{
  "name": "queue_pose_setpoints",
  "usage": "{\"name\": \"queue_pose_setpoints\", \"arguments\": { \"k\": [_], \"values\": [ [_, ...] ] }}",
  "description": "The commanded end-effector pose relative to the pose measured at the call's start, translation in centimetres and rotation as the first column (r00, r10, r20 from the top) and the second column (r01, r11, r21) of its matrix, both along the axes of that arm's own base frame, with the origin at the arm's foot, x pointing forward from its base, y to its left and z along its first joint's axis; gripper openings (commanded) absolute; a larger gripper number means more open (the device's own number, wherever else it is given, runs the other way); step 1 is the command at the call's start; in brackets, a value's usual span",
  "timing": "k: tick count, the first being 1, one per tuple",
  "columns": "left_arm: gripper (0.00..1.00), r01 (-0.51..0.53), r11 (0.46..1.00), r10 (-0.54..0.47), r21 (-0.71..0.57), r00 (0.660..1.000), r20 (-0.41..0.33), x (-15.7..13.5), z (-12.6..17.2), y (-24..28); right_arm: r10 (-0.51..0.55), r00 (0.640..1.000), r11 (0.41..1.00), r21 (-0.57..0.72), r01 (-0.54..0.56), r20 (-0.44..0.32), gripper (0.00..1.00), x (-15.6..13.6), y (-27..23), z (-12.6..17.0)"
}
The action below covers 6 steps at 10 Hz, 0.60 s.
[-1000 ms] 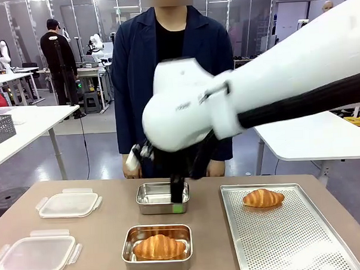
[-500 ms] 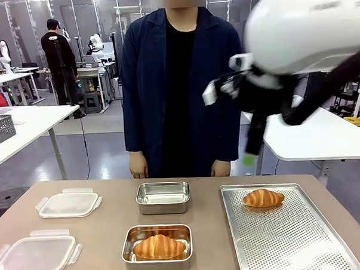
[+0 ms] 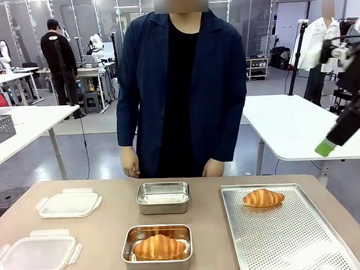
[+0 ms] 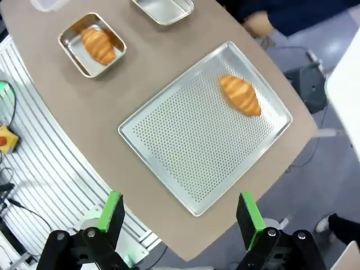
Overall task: Place the bread into the airtight container.
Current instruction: Pick up a Butter Roll and place it into an empty Airtight Container.
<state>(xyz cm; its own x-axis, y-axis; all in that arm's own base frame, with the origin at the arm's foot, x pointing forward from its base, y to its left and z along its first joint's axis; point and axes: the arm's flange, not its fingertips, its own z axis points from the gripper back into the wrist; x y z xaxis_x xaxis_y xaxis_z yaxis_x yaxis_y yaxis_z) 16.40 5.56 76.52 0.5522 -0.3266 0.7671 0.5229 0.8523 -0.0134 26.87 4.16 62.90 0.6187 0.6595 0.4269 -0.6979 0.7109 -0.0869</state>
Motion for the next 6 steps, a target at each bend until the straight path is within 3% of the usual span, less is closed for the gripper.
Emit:
{"name": "queue_pose_setpoints", "arguments": {
  "k": [1, 4, 6],
  "values": [
    [1.0, 0.008, 1.0, -0.008, 0.0, 1.0, 0.004, -0.1, 0.2, 0.0, -0.028, 0.999, 1.0, -0.009, 0.028, -0.018, 1.0, 1.9, -0.4, -3.6],
    [1.0, 0.008, 1.0, -0.008, 0.0, 1.0, 0.004, -0.1, 0.2, 0.0, 0.093, 0.996, 0.992, -0.09, -0.093, -0.005, 1.0, 9.2, -0.6, -11.1],
    [1.0, 0.008, 1.0, -0.008, 0.0, 1.0, 0.004, -0.1, 0.2, 0.0, 0.047, 0.999, 0.982, -0.18, -0.051, -0.028, 1.0, 12.3, 0.4, -14.5]
  ]
}}
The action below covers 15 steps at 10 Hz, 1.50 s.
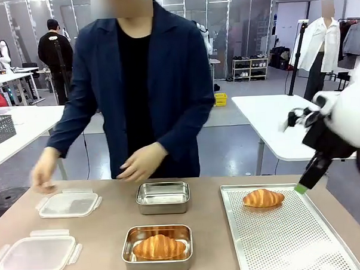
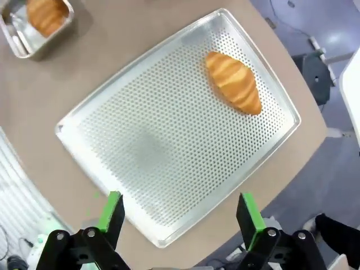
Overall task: Place the bread into the airtight container.
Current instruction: Pick up a Butter Roll and place it into an empty Airtight Container.
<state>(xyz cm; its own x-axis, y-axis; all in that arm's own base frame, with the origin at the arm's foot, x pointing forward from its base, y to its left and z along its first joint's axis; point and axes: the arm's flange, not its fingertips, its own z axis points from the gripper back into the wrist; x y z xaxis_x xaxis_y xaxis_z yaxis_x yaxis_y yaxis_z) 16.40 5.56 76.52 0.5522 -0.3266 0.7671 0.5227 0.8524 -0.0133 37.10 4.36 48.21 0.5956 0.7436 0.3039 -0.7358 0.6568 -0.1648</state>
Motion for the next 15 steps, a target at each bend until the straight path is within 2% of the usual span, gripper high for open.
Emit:
{"name": "queue_pose_setpoints", "arguments": {
  "k": [1, 3, 4, 8, 9, 10, 12, 13, 14, 15],
  "values": [
    [1.0, 0.008, 1.0, -0.008, -0.001, 1.0, 0.004, -0.1, 0.2, 0.0, 0.038, 0.999, 0.998, -0.044, -0.038, -0.005, 1.0, 3.2, 0.4, -0.8],
    [1.0, 0.008, 1.0, -0.008, -0.001, 1.0, 0.004, -0.1, 0.2, 0.0, 0.084, 0.996, 0.996, -0.005, -0.084, -0.021, 1.0, 4.1, 0.5, -2.0],
    [1.0, 0.008, 1.0, -0.008, -0.001, 1.0, 0.004, -0.1, 0.2, 0.0, 0.028, 0.999, 0.999, -0.041, -0.029, -0.022, 1.0, 3.1, 0.6, -2.5],
    [1.0, 0.008, 1.0, -0.008, -0.001, 1.0, 0.004, -0.1, 0.2, 0.0, 0.043, 0.999, 0.998, -0.041, -0.044, -0.024, 1.0, 3.6, 0.6, -2.5],
    [1.0, 0.008, 1.0, -0.008, -0.001, 1.0, 0.004, -0.1, 0.2, 0.0, 0.098, 0.995, 0.993, -0.059, -0.098, -0.005, 1.0, 5.8, 0.5, -2.3],
    [1.0, 0.008, 1.0, -0.008, -0.001, 1.0, 0.004, -0.1, 0.2, 0.0, 0.219, 0.975, 0.975, -0.043, -0.217, 0.036, 1.0, 8.0, -0.3, -2.5],
    [1.0, 0.008, 1.0, -0.008, -0.001, 1.0, 0.004, -0.1, 0.2, 0.0, 0.337, 0.938, 0.941, -0.021, -0.337, 0.077, 1.0, 10.9, -0.5, -4.2],
    [1.0, 0.008, 1.0, -0.008, -0.001, 1.0, 0.004, -0.1, 0.2, 0.0, 0.35, 0.933, 0.937, -0.011, -0.35, 0.084, 1.0, 11.2, -0.8, -4.8],
    [1.0, 0.008, 1.0, -0.008, -0.001, 1.0, 0.004, -0.1, 0.2, 0.0, 0.345, 0.926, 0.936, 0.016, -0.351, 0.15, 1.0, 9.8, -3.0, -4.5],
    [1.0, 0.008, 1.0, -0.008, -0.001, 1.0, 0.004, -0.1, 0.2, 0.0, 0.286, 0.931, 0.947, 0.079, -0.31, 0.226, 1.0, 7.2, -7.9, -3.8]
  ]
}}
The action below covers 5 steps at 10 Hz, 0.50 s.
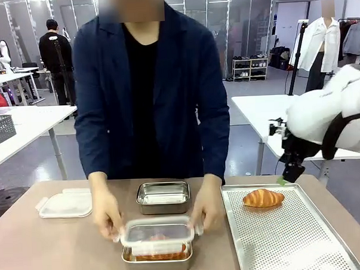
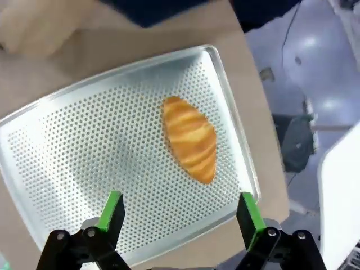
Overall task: Place the bread into the airtight container.
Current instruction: Pick up a Butter Roll and place it into an empty Airtight Container.
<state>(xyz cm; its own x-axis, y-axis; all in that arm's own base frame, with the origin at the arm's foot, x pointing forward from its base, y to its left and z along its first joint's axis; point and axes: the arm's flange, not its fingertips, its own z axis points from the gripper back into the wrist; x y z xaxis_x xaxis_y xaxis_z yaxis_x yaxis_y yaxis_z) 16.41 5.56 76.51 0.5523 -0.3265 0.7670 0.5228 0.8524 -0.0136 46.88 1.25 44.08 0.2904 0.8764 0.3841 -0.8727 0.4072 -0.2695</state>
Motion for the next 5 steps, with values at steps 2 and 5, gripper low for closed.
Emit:
{"name": "queue_pose_setpoints", "arguments": {
  "k": [2, 5],
  "values": [
    [1.0, 0.008, 1.0, -0.008, 0.0, 1.0, 0.004, -0.1, 0.2, 0.0, -0.141, 0.982, 0.967, 0.23, 0.109, 0.128, 1.0, -8.6, -15.8, 0.4],
    [1.0, 0.008, 1.0, -0.008, 0.0, 1.0, 0.004, -0.1, 0.2, 0.0, -0.331, 0.916, 0.9, 0.367, 0.235, 0.227, 1.0, -16.7, -24.0, -2.3]
  ]
}}
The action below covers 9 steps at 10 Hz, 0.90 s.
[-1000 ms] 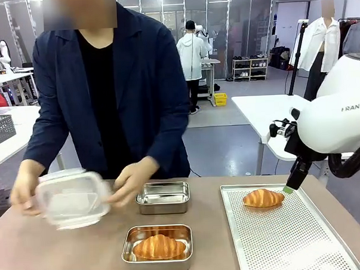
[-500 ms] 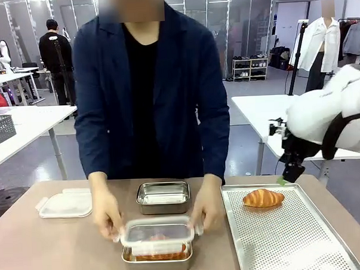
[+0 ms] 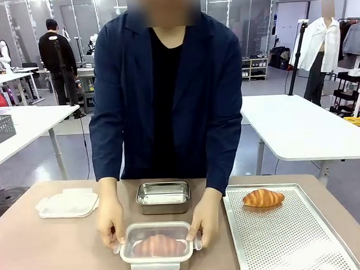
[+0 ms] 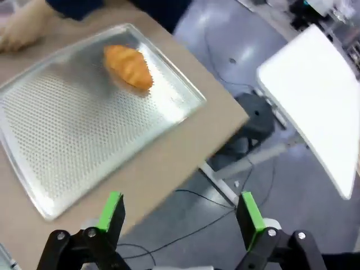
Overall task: Place the bread into the airtight container.
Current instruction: Pick up a Butter Roll and place it into an empty Airtight Container.
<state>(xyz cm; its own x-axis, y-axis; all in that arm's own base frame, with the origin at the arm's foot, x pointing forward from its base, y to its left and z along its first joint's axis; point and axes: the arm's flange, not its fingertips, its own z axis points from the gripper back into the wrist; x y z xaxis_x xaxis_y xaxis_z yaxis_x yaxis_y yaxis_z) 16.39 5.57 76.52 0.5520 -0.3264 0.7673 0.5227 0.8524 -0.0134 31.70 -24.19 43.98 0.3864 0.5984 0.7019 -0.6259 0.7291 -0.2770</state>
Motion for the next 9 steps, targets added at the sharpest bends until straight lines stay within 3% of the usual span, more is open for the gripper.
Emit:
{"name": "queue_pose_setpoints", "arguments": {
  "k": [1, 4, 9],
  "values": [
    [1.0, 0.008, 1.0, -0.008, 0.0, 1.0, 0.003, -0.1, 0.1, -0.1, -0.025, 0.998, 0.999, 0.044, 0.022, 0.061, 1.0, -2.6, 0.7, -3.5],
    [1.0, 0.008, 1.0, -0.008, 0.0, 1.0, 0.003, -0.1, 0.1, -0.1, -0.038, 0.998, 0.997, 0.075, 0.034, 0.047, 1.0, -3.1, 0.3, -5.7],
    [1.0, 0.008, 1.0, -0.008, 0.0, 1.0, 0.003, -0.1, 0.1, -0.1, -0.057, 0.998, 0.996, 0.064, 0.056, 0.012, 1.0, -3.7, 0.8, -6.8]
  ]
}}
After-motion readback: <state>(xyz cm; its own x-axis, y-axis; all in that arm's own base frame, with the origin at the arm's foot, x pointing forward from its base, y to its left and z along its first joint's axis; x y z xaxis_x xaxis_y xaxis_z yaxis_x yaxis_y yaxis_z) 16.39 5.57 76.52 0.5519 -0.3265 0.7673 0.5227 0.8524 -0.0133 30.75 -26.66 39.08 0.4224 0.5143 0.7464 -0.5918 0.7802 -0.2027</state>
